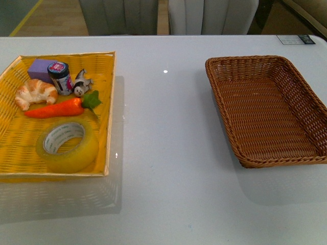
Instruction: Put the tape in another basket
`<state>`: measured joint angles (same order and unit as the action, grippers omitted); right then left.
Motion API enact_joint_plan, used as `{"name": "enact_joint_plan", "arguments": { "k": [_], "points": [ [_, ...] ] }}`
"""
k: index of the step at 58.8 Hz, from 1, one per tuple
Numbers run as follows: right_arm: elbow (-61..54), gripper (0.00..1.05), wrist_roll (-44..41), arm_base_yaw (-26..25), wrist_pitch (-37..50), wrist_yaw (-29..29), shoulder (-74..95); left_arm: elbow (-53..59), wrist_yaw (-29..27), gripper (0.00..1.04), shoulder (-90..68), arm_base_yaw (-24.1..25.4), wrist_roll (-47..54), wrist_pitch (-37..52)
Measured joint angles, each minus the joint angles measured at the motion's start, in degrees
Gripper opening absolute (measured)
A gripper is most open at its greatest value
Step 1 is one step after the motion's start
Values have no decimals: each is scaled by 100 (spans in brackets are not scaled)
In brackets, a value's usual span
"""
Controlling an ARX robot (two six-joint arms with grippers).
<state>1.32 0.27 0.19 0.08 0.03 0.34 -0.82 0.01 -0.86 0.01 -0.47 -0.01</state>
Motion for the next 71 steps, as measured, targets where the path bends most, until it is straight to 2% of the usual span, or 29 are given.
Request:
{"name": "enact_joint_plan", "arguments": {
  "k": [40, 45, 47, 56, 64, 71],
  "points": [
    [0, 96, 0, 0, 2, 0, 0, 0, 2, 96, -2, 0, 0, -2],
    [0, 96, 0, 0, 0, 2, 0, -511, 750, 96, -763, 247, -824, -1191],
    [0, 96, 0, 0, 0, -7, 0, -691, 920, 96, -1300, 356, -1207, -1322],
    [0, 96, 0, 0, 0, -4, -2, -920, 1067, 96, -2830, 579, -1696, -339],
    [0, 96, 0, 0, 0, -4, -2, -1075, 1117, 96, -4448, 601, -1593, 1176],
    [-2, 96, 0, 0, 0, -4, -2, -1504, 1165, 96, -6695, 614, -1158, 2887]
  ]
}}
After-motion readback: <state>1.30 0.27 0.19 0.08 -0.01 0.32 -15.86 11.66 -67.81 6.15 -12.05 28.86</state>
